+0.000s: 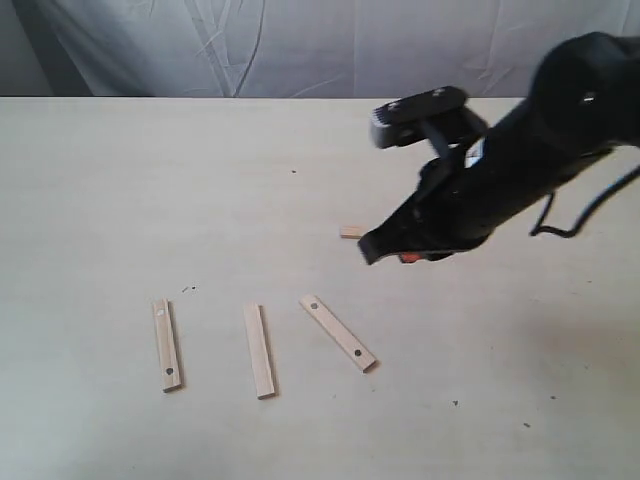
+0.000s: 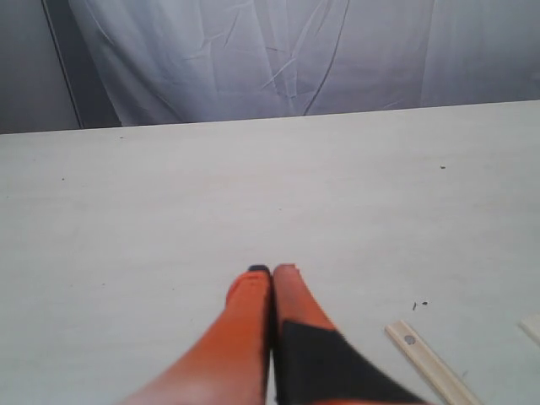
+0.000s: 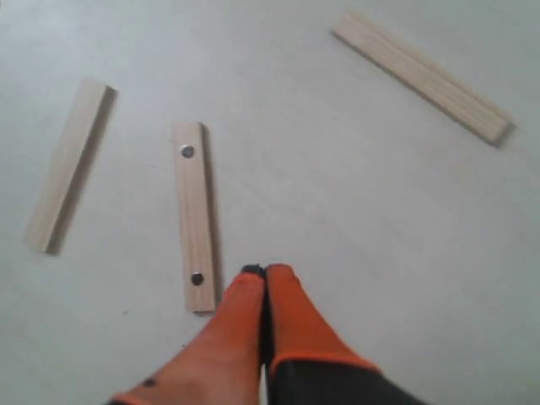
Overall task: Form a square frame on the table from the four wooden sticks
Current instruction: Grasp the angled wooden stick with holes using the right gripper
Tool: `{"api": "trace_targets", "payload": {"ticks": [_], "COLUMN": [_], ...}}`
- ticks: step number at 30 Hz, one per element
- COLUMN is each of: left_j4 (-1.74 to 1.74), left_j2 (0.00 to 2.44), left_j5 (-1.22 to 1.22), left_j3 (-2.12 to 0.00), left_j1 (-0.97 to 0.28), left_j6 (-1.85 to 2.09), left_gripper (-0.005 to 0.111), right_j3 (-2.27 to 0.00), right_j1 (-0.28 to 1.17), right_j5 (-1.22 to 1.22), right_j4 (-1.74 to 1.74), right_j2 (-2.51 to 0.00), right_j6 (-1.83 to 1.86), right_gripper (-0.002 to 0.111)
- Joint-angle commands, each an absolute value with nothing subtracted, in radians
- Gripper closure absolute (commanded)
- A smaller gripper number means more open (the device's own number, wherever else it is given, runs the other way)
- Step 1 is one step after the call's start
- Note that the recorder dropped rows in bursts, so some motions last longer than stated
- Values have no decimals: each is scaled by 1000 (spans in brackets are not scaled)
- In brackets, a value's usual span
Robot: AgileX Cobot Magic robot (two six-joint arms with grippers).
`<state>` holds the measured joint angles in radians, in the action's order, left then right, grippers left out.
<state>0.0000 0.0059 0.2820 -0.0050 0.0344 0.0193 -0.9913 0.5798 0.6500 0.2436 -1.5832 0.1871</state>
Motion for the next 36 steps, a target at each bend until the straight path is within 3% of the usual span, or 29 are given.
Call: {"api": "trace_targets", "payload": {"ticks": [1,4,10,14,29,31,35,36], "left_j4": [0,0,0,0,0,0,0,0], "left_j2": [0,0,0,0,0,0,0,0], "left_j5": [275,275,275,275,275,275,275,275], "left_j3": [0,0,0,0,0,0,0,0], "left_j1": [38,38,38,38,38,38,38,38], "left_j6": [17,17,17,17,17,17,17,17], "left_gripper": [107,107,107,107,107,107,107,107], "right_j3": [-1098,-1175,-1264,-1266,-1266,-1266,-1272,-1278], "right_j1": [688,738,787,790,790,790,790,788], "right_j5": [668,709,754,749,731,733,754,770], "right_j4": [203,165,80,57,8,8,0,-5], "right_j2": [-1720,-1804,-1928,-1970,-2074,-2075,-2059,-2053], "right_j6": [192,185,107,82,42,37,-28,-61], "right_gripper": [109,104,71,67,69,76,110,108]}}
